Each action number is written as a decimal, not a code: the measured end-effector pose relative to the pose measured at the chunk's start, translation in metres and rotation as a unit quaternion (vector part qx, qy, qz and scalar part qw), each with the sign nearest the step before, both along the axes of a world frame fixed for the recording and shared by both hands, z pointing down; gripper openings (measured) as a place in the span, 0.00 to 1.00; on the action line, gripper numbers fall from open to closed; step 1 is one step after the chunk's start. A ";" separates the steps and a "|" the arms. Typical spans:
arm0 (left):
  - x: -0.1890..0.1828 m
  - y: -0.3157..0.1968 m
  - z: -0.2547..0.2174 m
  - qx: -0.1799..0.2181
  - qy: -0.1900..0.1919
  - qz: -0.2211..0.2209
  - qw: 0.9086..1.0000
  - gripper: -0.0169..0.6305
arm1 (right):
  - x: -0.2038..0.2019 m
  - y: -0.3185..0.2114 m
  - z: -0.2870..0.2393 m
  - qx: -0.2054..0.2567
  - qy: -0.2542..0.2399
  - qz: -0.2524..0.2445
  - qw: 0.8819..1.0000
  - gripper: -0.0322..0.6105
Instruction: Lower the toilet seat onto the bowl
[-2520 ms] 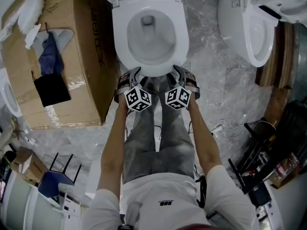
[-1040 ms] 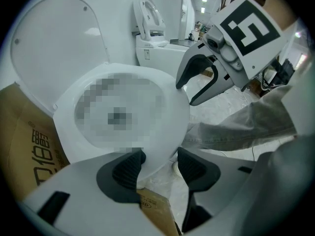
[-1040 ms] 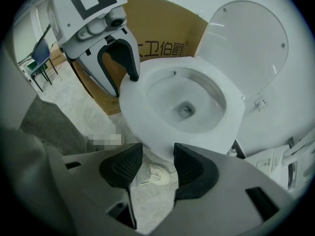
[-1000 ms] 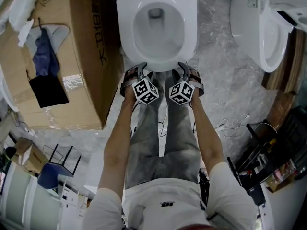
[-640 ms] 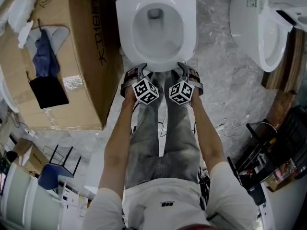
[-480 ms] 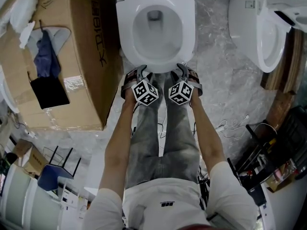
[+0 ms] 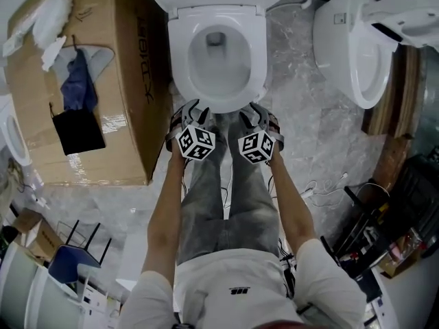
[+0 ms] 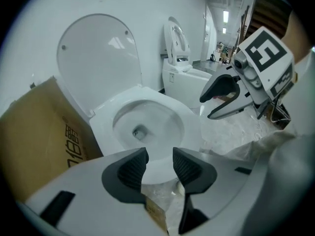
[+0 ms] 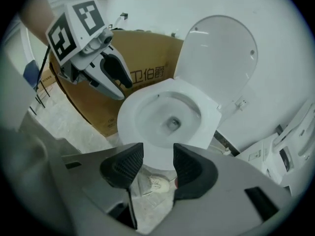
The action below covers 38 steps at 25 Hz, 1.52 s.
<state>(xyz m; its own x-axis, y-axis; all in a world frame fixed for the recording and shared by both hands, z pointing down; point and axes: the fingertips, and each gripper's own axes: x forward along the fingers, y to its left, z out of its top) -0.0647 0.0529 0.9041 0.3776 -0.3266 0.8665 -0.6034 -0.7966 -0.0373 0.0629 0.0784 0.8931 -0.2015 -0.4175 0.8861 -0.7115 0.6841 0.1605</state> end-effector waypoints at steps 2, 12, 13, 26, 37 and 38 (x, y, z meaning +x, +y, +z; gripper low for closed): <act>0.001 -0.005 -0.027 0.015 0.012 -0.007 1.000 0.31 | -0.003 -0.005 -0.029 0.019 -0.008 0.006 1.000 0.35; 0.009 -0.026 -0.181 0.097 0.086 -0.048 0.990 0.28 | -0.015 -0.044 -0.192 0.123 -0.057 0.057 0.989 0.34; 0.010 -0.028 -0.196 0.105 0.094 -0.052 0.989 0.28 | -0.017 -0.047 -0.207 0.134 -0.062 0.060 0.987 0.34; 0.013 -0.034 -0.369 0.189 0.169 -0.062 0.965 0.27 | -0.020 -0.043 -0.376 0.229 -0.117 0.114 0.960 0.33; 0.007 -0.032 -0.455 0.237 0.210 -0.071 0.946 0.26 | -0.014 -0.036 -0.455 0.271 -0.141 0.129 0.943 0.32; 0.007 -0.034 -0.463 0.241 0.215 -0.073 0.943 0.26 | -0.014 -0.036 -0.462 0.272 -0.142 0.134 0.942 0.31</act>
